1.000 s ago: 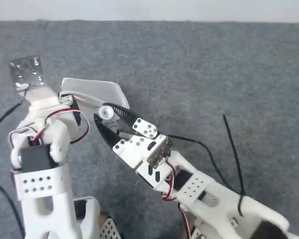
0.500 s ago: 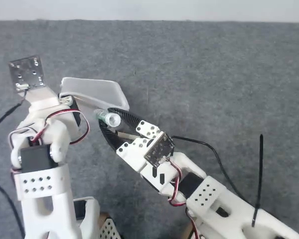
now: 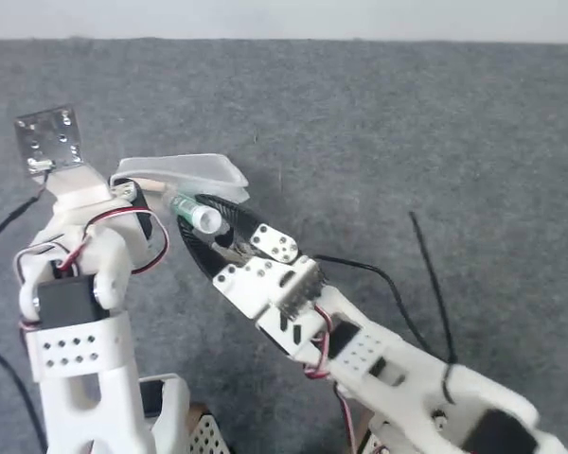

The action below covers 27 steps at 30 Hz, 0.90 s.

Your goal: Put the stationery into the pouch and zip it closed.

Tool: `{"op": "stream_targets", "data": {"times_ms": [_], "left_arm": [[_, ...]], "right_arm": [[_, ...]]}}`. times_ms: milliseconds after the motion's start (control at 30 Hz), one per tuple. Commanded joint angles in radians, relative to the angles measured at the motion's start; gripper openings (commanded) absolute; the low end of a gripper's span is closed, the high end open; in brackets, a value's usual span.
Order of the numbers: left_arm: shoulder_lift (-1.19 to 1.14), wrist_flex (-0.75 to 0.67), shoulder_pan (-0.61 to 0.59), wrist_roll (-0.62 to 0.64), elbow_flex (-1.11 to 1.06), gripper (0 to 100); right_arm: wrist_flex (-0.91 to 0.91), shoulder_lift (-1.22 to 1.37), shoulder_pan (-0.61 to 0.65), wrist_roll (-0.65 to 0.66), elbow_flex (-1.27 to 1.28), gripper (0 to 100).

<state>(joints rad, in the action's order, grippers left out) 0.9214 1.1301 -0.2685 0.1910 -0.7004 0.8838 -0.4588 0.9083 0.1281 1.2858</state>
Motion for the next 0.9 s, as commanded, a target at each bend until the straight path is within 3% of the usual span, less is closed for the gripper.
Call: {"op": "stream_targets", "data": {"times_ms": [0, 133, 300, 567, 733, 867], "left_arm": [[0.043, -0.020, -0.005, -0.003, 0.030, 1], [0.043, -0.020, -0.005, -0.003, 0.030, 1], [0.043, -0.021, -0.005, -0.003, 0.030, 1], [0.043, -0.021, -0.005, -0.003, 0.030, 1], [0.043, -0.021, -0.014, -0.003, 0.031, 1], [0.048, -0.021, -0.058, 0.015, 0.033, 1]], "right_arm": [[0.041, 0.131, 0.008, 0.000, -0.112, 0.8], [0.035, 0.197, 0.008, 0.008, -0.153, 3.5], [0.033, 0.197, 0.013, 0.008, -0.146, 21.0], [0.025, 0.081, 0.013, 0.008, -0.094, 17.3], [-0.239, -0.134, 0.013, -0.005, -0.071, 17.0], [-0.444, -0.312, 0.012, -0.124, -0.072, 16.9]]}}
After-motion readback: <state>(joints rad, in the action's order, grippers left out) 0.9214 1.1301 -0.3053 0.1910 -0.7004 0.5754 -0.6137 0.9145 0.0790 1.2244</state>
